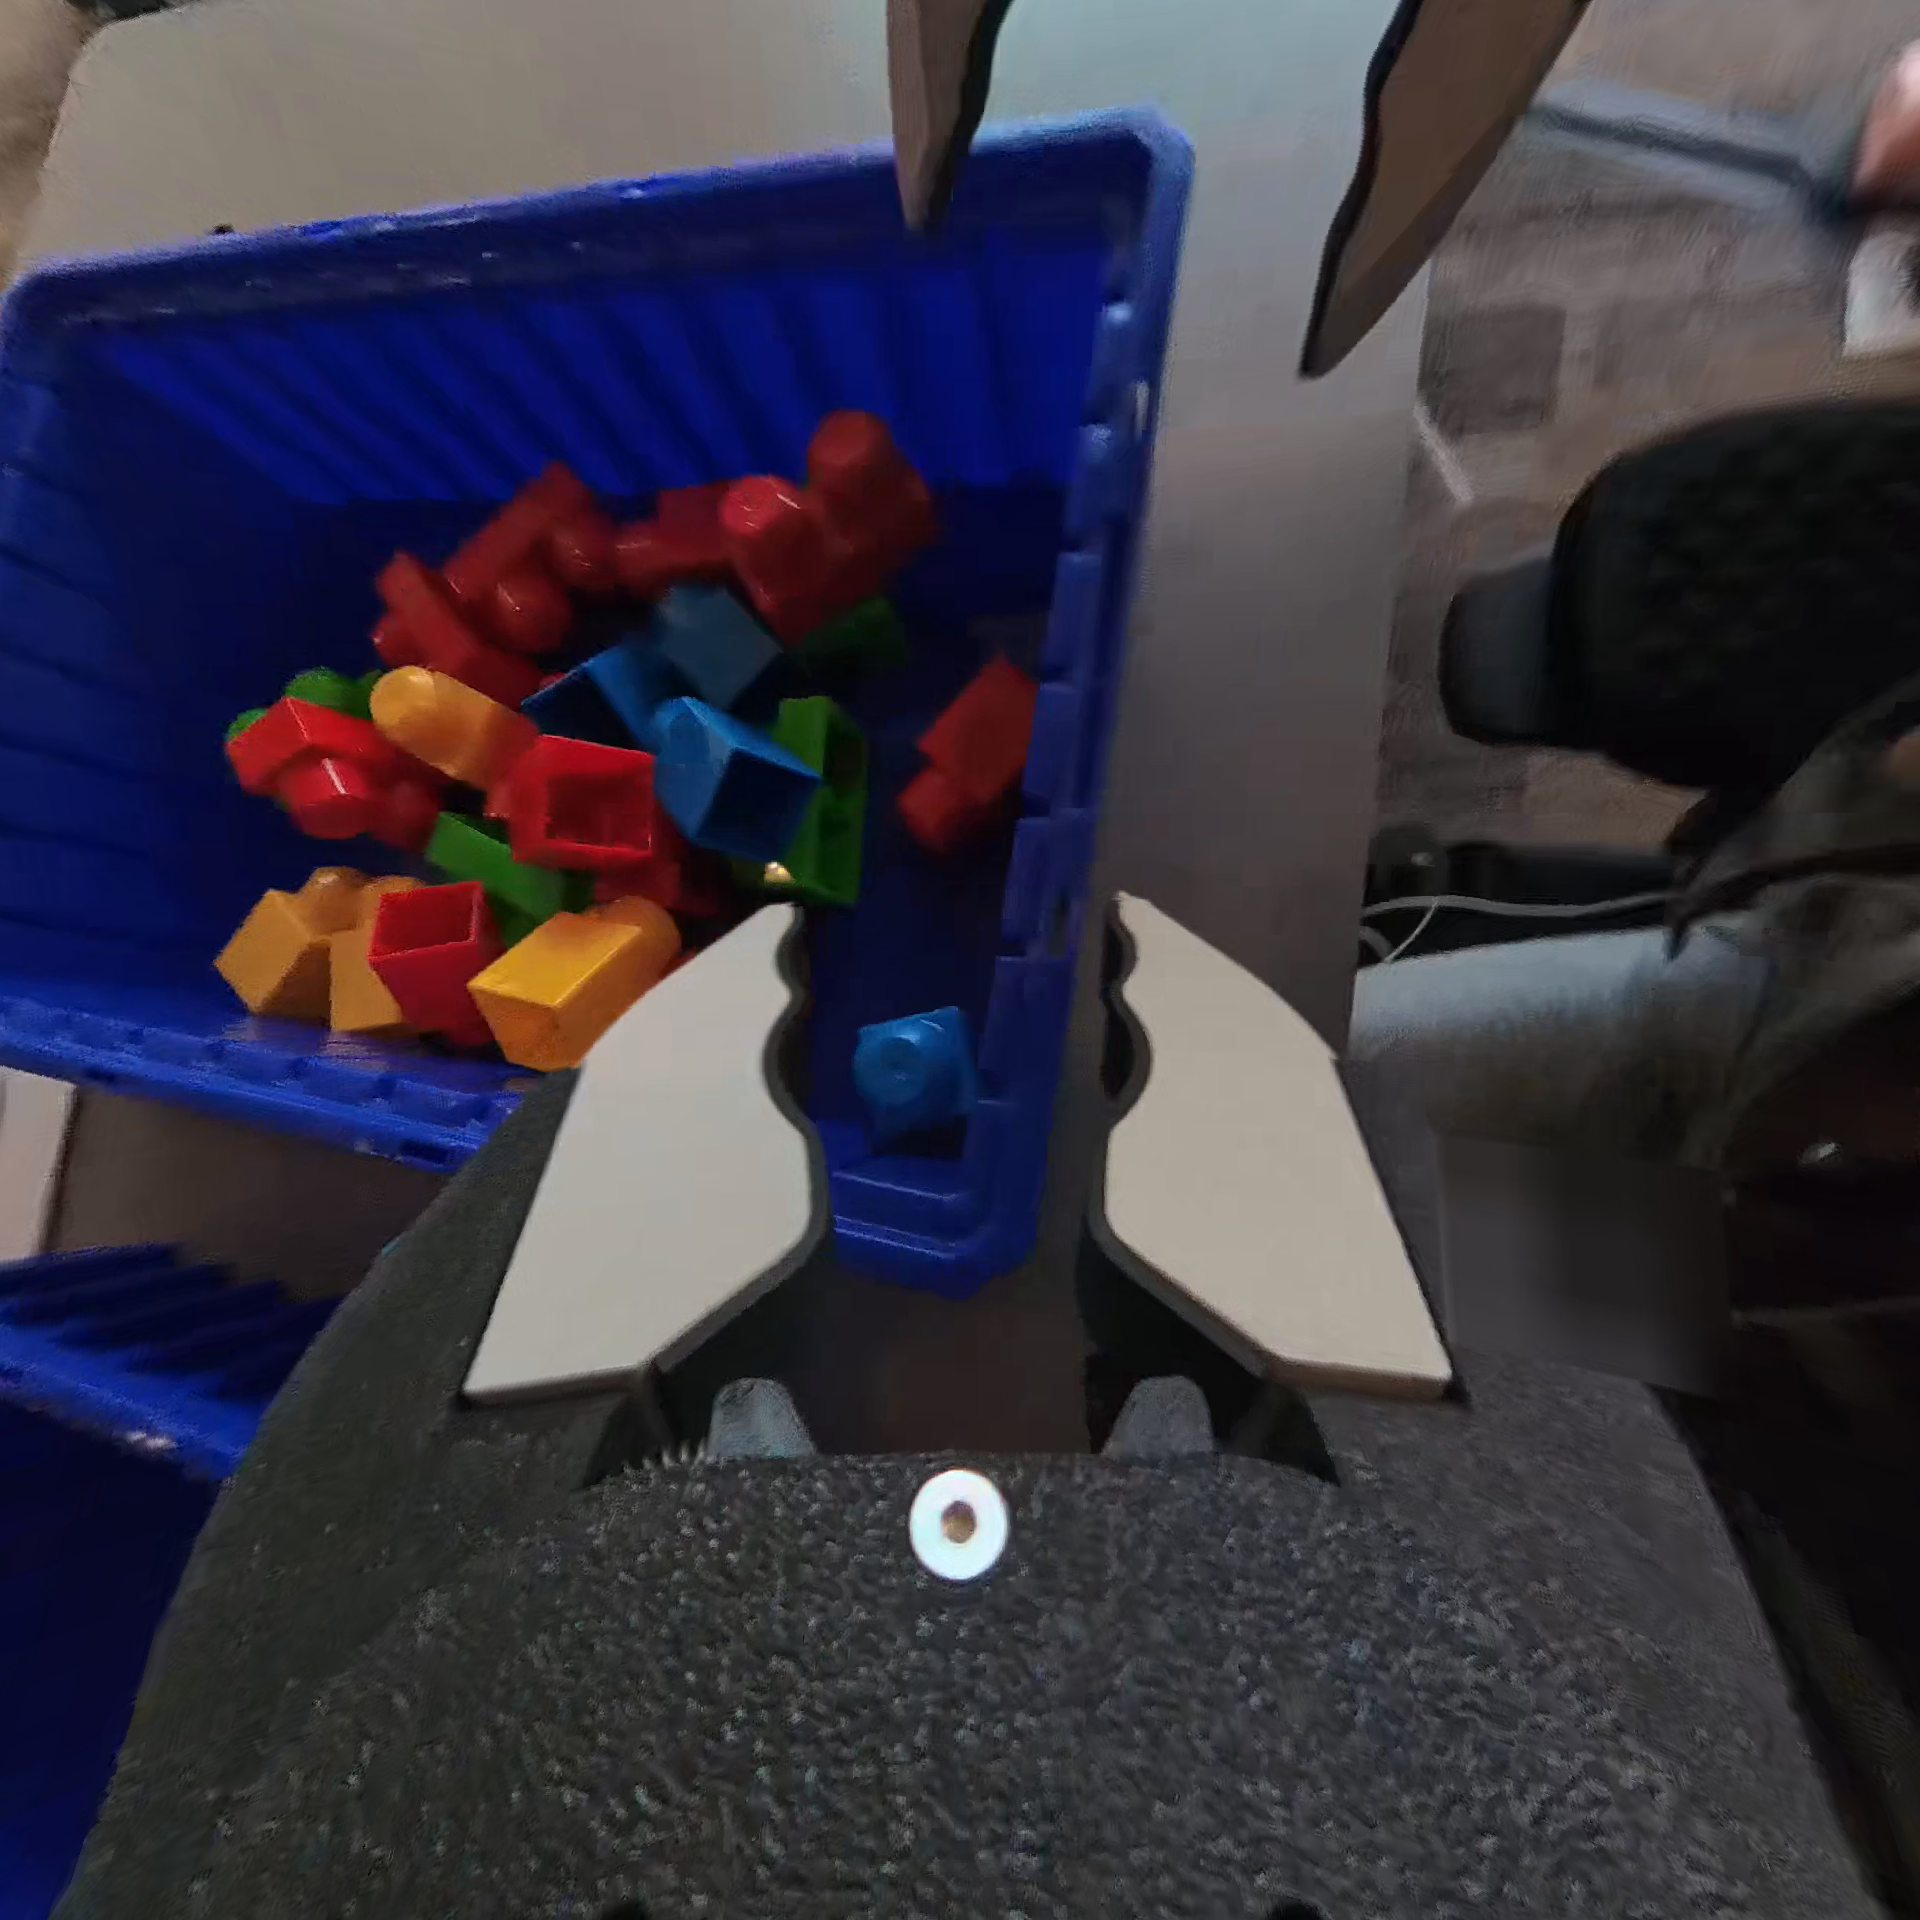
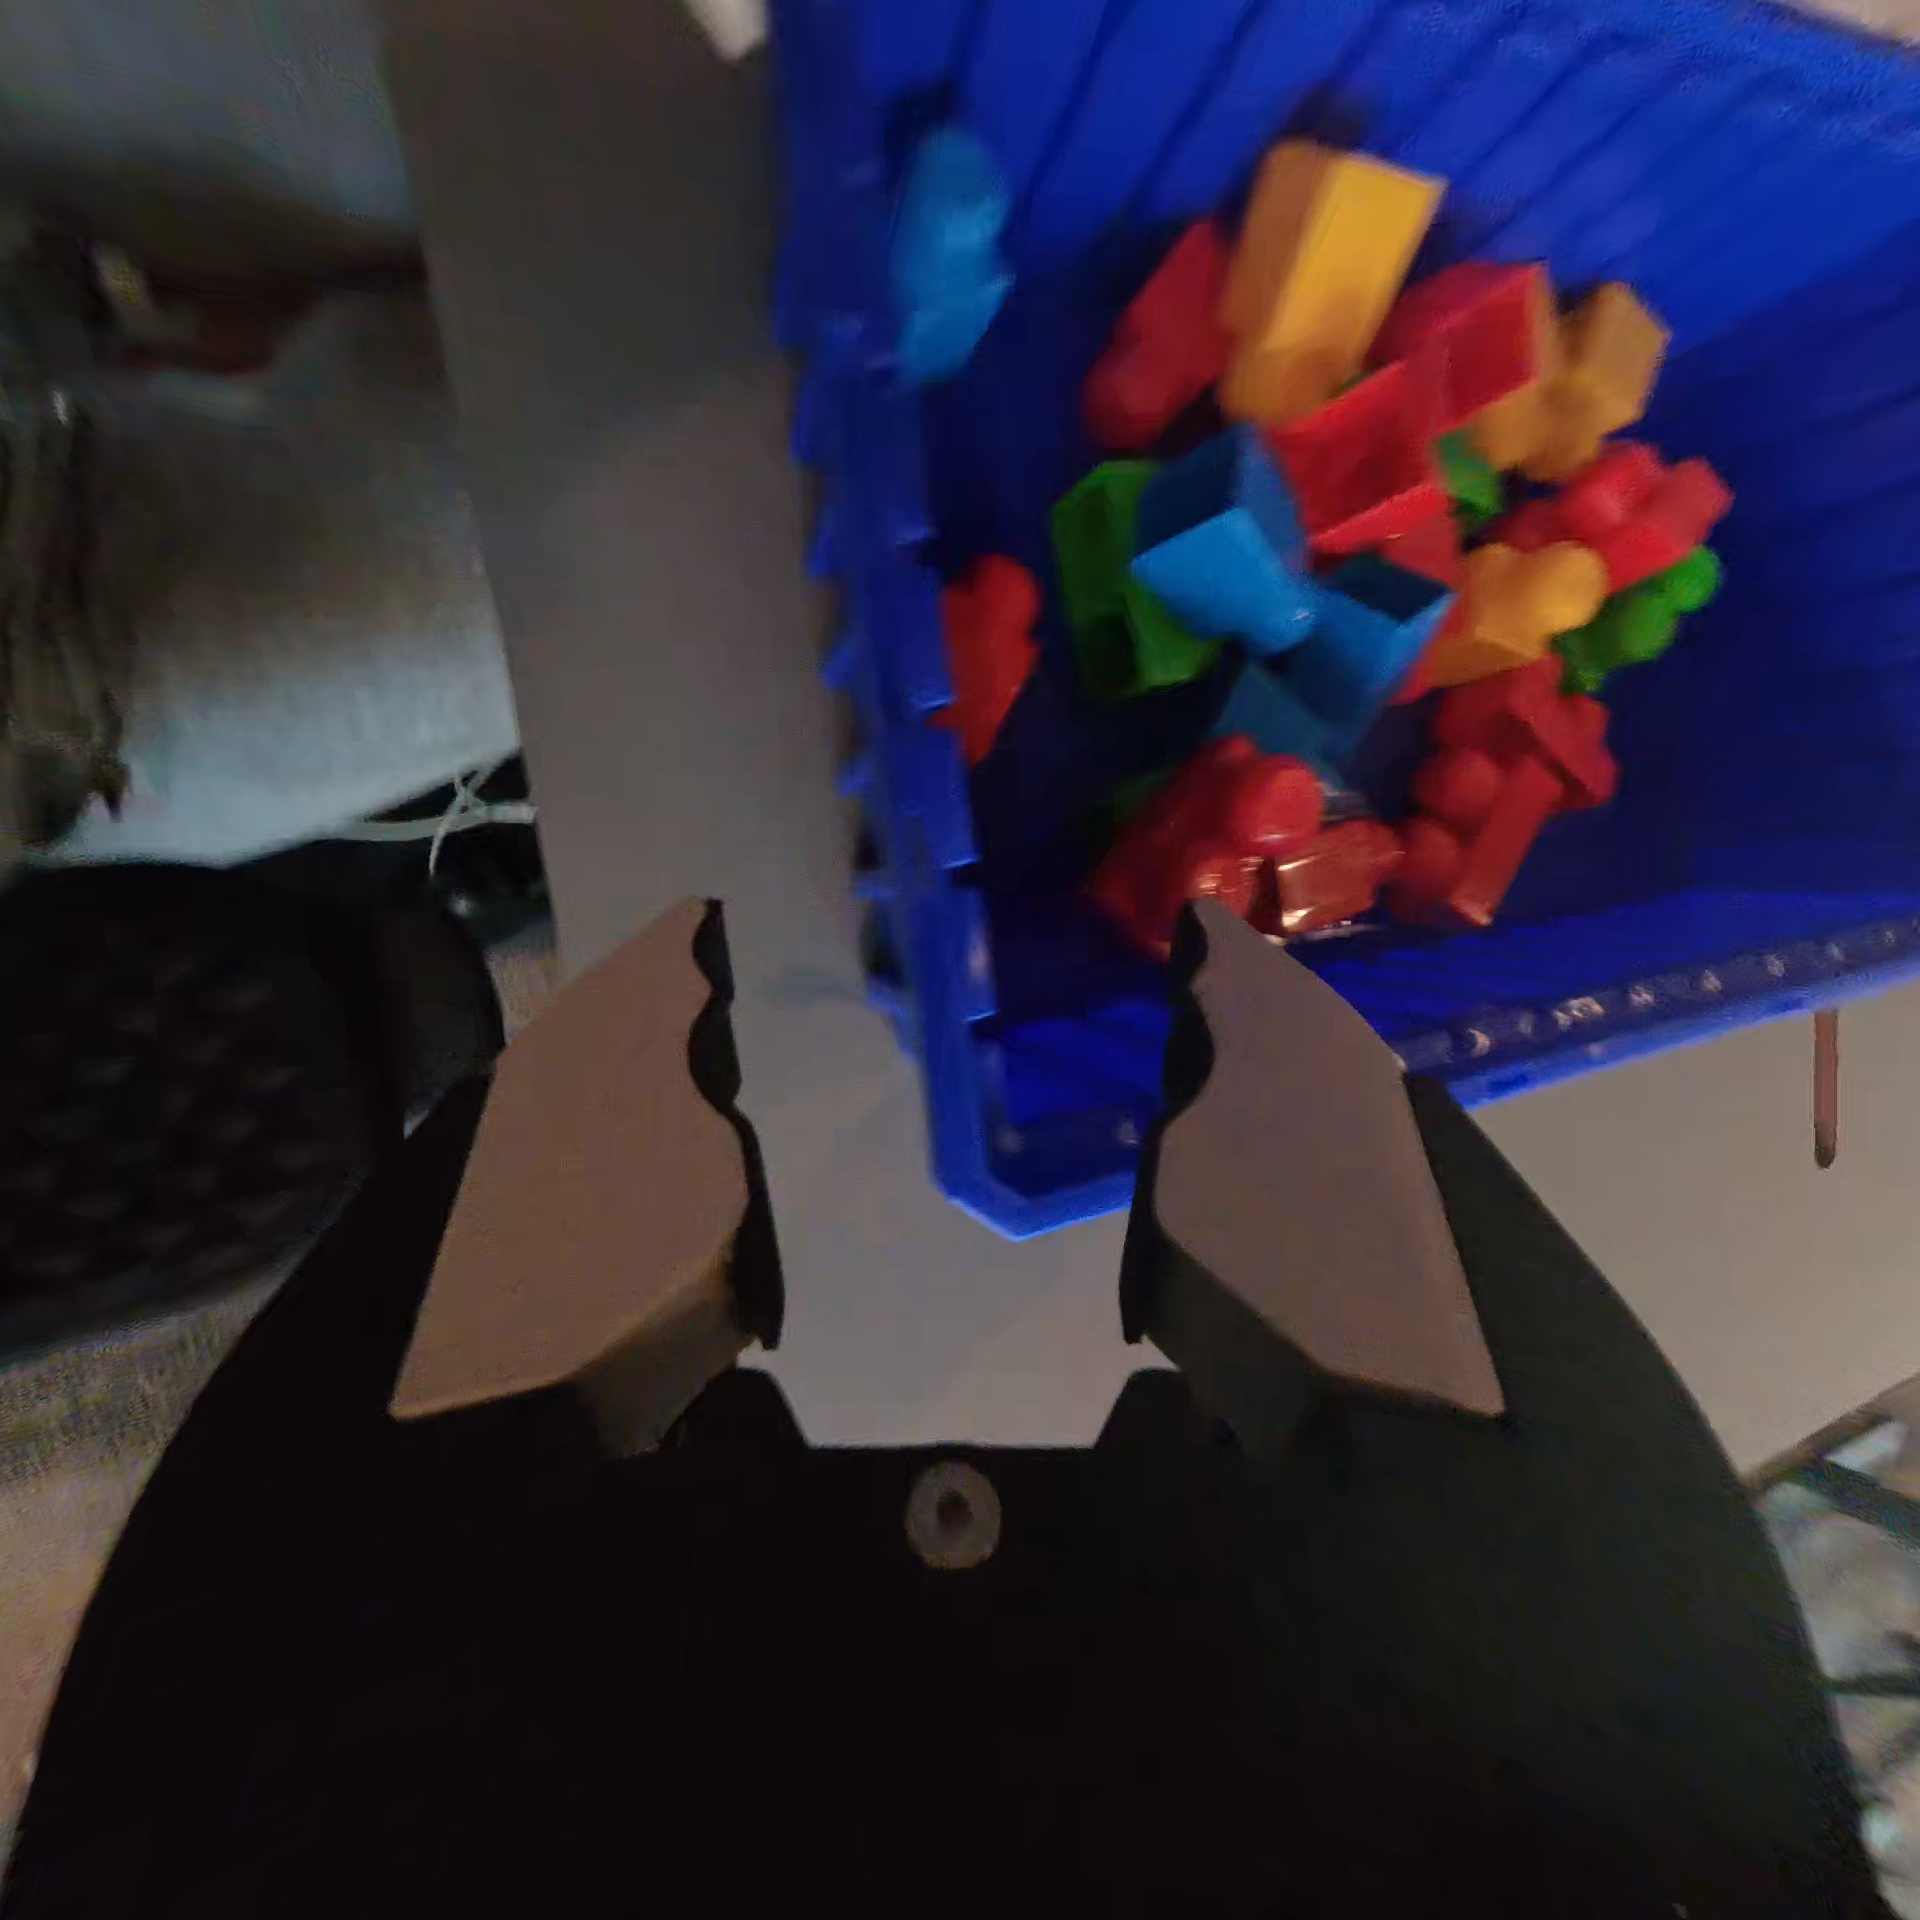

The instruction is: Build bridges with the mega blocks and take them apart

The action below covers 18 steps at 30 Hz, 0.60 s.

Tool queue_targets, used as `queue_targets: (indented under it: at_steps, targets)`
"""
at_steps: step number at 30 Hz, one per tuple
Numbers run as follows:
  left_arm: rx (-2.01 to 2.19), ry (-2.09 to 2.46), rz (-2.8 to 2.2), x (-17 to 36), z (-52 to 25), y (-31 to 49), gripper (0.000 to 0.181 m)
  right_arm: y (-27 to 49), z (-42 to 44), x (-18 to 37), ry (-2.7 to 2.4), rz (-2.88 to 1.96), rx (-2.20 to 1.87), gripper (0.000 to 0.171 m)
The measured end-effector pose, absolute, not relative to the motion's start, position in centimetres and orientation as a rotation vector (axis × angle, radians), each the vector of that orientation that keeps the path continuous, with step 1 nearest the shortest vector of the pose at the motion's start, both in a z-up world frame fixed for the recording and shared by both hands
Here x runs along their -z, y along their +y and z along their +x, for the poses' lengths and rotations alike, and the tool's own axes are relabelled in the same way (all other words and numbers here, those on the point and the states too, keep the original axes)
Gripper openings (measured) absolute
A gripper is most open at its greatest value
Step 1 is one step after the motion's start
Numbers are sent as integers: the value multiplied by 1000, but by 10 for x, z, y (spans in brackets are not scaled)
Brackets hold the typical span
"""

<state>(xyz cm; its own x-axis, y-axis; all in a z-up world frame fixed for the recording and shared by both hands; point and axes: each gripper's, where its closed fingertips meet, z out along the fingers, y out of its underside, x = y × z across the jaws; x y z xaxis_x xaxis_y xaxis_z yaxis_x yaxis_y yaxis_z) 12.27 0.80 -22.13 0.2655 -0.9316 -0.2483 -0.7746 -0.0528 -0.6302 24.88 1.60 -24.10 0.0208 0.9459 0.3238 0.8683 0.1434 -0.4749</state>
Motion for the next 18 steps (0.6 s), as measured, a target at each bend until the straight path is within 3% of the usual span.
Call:
queue_targets:
  at_steps: [4,8,14,16,18]
  targets:
    - [147,1719,-1840,250,129,0,43,7,251,272,-2000,-1738,-29,78]
    - [-36,1821,-1908,284,124,12,40,13,247,289,-2059,-1770,-12,66]
    - [57,1904,-2039,310,126,9,42,19,244,300,-2097,-1778,-1,40]
    - [43,1936,-2056,314,123,6,25,20,243,299,-2096,-1782,-21,36]
    - [-3,1936,-2073,316,122,8,22,23,242,299,-2091,-1774,-23,29]
